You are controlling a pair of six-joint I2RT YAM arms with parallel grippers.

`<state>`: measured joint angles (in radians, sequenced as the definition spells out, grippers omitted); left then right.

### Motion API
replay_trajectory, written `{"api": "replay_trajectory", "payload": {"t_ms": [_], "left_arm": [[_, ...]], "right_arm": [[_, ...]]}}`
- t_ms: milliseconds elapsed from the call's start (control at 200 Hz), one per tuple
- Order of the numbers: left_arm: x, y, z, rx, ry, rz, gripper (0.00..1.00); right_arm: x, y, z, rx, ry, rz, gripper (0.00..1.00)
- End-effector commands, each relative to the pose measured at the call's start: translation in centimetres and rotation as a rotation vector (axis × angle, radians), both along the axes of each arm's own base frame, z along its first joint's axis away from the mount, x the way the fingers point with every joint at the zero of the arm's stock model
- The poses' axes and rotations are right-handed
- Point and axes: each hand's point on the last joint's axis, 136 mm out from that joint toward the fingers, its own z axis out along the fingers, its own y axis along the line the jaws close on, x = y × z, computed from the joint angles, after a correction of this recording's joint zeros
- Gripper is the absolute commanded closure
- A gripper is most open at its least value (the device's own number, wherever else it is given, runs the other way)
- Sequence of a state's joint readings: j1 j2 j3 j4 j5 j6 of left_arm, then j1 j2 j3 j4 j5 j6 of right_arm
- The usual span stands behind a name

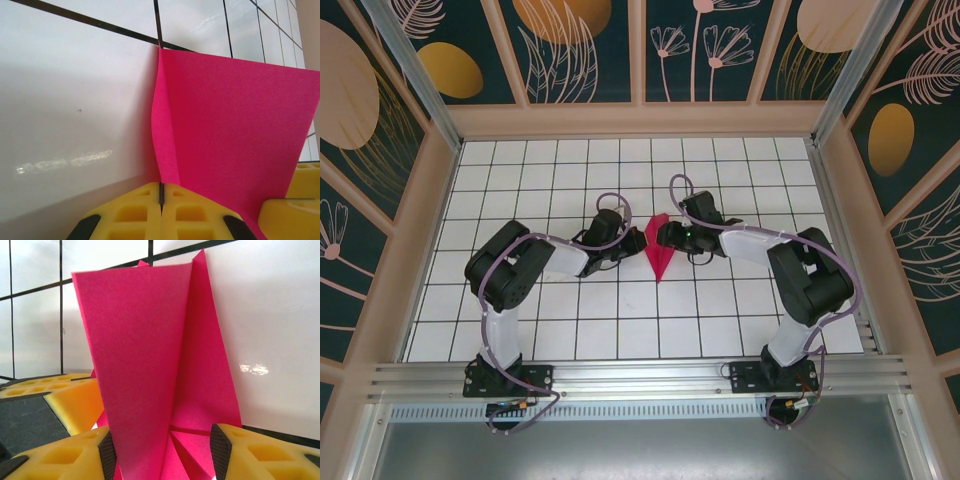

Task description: Fold a paper plane with a square sheet of paper (pick it up from the middle)

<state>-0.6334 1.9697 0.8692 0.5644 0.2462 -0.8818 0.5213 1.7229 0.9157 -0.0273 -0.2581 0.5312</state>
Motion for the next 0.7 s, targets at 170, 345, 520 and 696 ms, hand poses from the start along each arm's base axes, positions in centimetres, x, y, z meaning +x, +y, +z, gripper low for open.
{"api": "replay_trajectory", "payload": {"t_ms": [170,345,520,696], "left_arm": [[0.3,0.4,-0.9,0.014,0.018,0.020,1.00],[0.2,0.4,-1.0,0.016,0.022,0.020,1.00],[0.3,0.3,-0.9,0.012,0.018,0.018,1.00],[0.3,0.4,-0.9,0.012,0.017,0.018,1.00]], "right_arm": [[-0.4,1.2,0.0,0.010,0.002,0.053,0.37],[-0.7,0.7,0.5,0.003,-0.014,0.046,0.33],[-1.9,1.4,0.3,0.045,0.023,0.090,0.34],[-2.9,1.6,0.8,0.070,0.033,0.125,0.34]]}}
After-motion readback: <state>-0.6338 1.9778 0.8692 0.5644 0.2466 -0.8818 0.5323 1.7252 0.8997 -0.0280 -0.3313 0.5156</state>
